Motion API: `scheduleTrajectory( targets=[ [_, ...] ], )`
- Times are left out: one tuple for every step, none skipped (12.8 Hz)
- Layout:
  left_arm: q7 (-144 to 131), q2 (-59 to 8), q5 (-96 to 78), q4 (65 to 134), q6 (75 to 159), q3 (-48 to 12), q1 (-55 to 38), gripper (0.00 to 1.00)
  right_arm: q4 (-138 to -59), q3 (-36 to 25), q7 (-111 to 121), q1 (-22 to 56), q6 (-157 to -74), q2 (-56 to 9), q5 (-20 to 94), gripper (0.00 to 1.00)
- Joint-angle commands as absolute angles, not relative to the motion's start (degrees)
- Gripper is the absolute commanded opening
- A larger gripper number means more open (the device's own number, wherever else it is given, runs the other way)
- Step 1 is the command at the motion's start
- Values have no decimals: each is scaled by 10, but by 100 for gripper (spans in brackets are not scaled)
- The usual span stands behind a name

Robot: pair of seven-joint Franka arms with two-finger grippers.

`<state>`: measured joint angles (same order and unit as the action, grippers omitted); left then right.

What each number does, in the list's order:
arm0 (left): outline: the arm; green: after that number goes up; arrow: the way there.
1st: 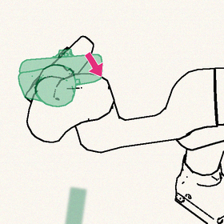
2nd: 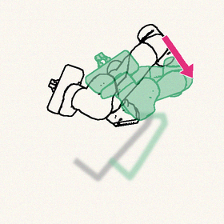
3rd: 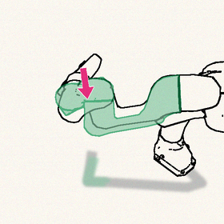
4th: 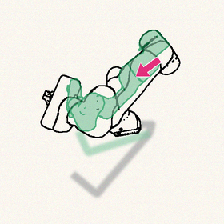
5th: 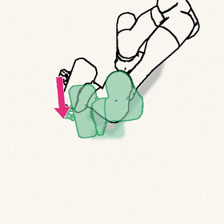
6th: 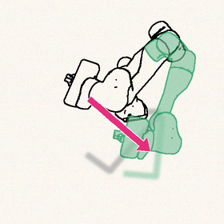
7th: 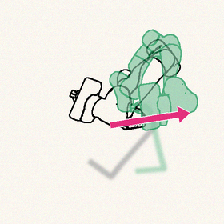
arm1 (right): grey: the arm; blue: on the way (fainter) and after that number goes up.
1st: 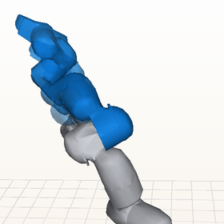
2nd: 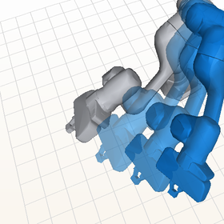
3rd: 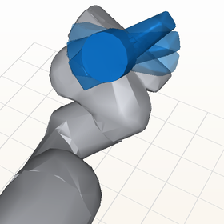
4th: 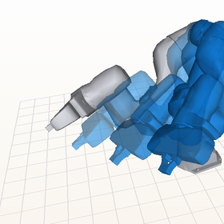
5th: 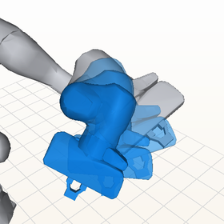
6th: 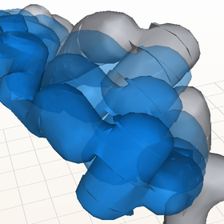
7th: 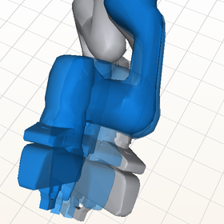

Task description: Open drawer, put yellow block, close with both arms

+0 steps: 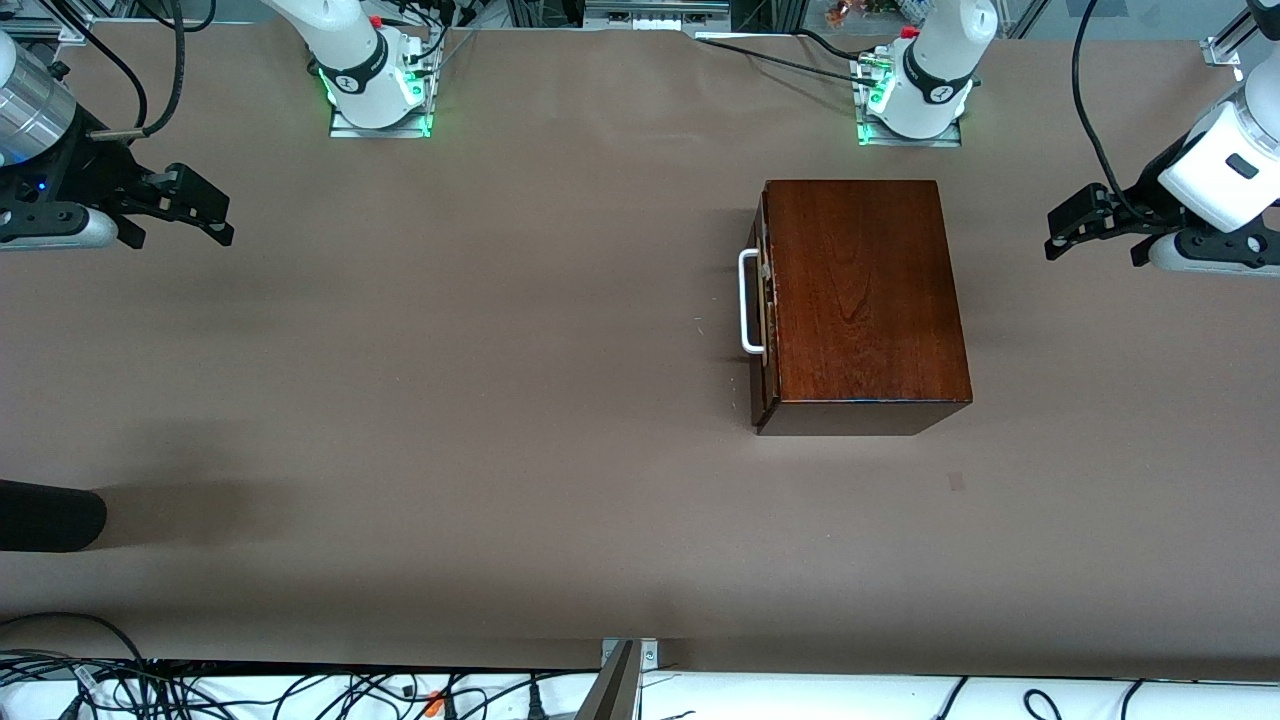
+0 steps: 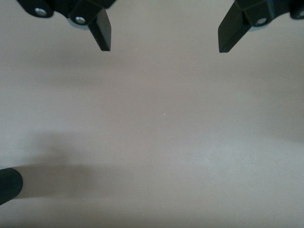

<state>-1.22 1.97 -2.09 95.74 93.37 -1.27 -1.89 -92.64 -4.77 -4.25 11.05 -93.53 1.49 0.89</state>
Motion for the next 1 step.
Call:
scheduleTrajectory(
  targets=[
    [-17, 38, -16, 974, 932, -10, -21, 100, -921, -42, -50, 105, -933, 16, 4, 100]
  ],
)
